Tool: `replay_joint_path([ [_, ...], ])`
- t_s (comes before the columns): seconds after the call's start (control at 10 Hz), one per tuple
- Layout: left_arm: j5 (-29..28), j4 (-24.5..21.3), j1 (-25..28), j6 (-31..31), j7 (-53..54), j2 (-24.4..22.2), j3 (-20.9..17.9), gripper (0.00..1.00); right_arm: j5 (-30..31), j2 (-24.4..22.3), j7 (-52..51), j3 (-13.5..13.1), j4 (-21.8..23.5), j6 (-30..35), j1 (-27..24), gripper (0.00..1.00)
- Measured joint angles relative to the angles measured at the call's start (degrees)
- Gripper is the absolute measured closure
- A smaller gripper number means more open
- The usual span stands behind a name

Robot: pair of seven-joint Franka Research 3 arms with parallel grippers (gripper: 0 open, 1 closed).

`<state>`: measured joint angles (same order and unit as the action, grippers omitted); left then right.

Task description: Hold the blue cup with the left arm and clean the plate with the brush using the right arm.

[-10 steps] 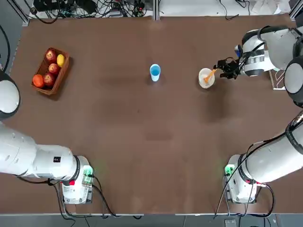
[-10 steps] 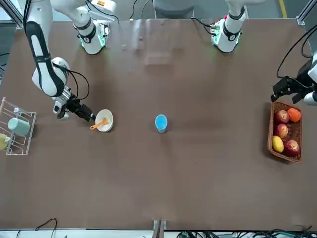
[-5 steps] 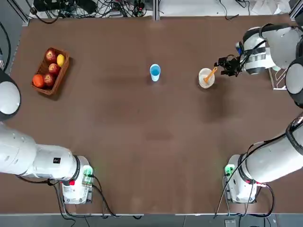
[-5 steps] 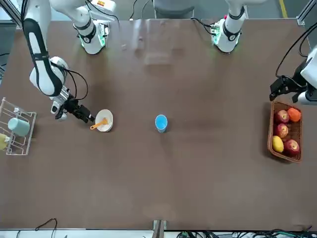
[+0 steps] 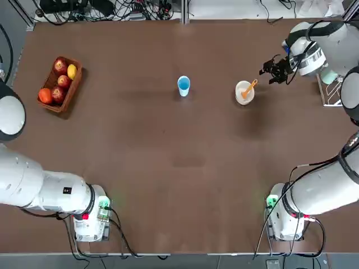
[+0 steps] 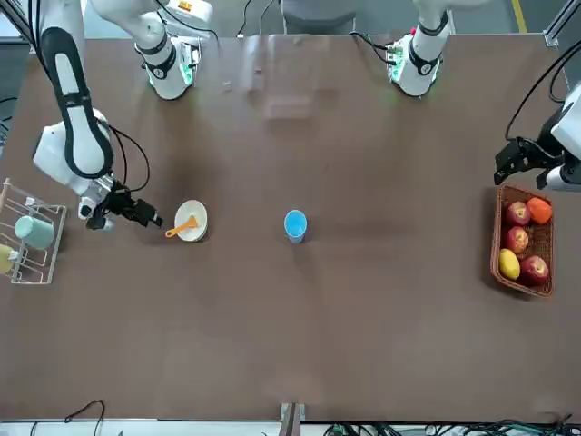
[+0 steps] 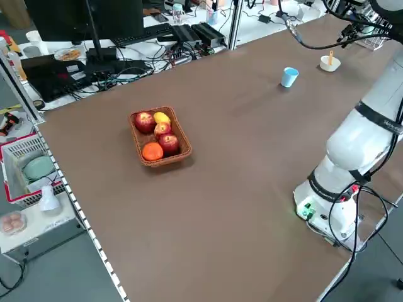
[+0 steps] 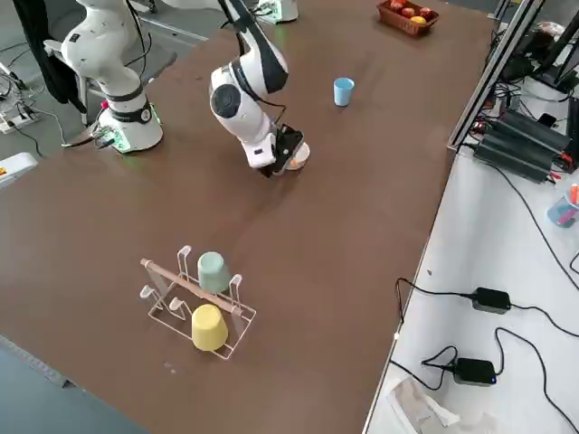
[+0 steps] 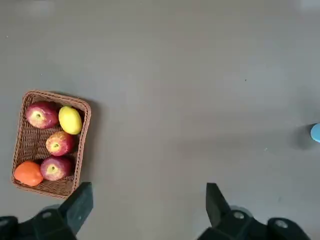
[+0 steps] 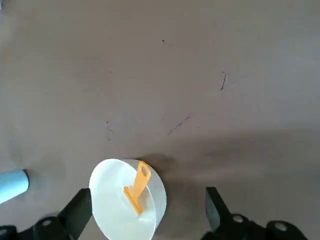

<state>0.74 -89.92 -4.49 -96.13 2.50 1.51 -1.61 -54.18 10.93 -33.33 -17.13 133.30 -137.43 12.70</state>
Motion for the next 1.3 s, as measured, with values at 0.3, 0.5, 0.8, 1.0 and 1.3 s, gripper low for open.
replay_joint_path([
  [0.3, 0.0, 1.6, 0.12, 0.01, -0.02, 0.08, 0.05, 0.0, 24.88, -0.49, 24.58, -0.02, -15.86, 20.0, -3.12, 0.0],
  [0.5, 0.0, 1.84, 0.38, 0.01, -0.11, 0.15, -0.13, 0.0, 36.39, -1.32, 31.84, 0.02, -28.13, 32.61, -3.94, 0.0],
  [0.8, 0.0, 1.92, 0.21, 0.02, -0.28, 0.24, -0.04, 0.0, 42.87, -1.33, 32.65, 0.95, -34.39, 33.81, -3.04, 0.0],
  [1.0, 0.0, 1.96, 0.18, 0.02, -0.28, 0.27, -0.04, 0.0, 43.39, -1.28, 32.74, 1.01, -38.02, 33.84, -2.11, 0.0],
  [1.3, 0.0, 2.0, 0.14, 0.02, -0.28, 0.29, -0.02, 0.0, 43.82, -1.29, 33.34, 1.02, -44.46, 37.64, -1.32, 0.0],
])
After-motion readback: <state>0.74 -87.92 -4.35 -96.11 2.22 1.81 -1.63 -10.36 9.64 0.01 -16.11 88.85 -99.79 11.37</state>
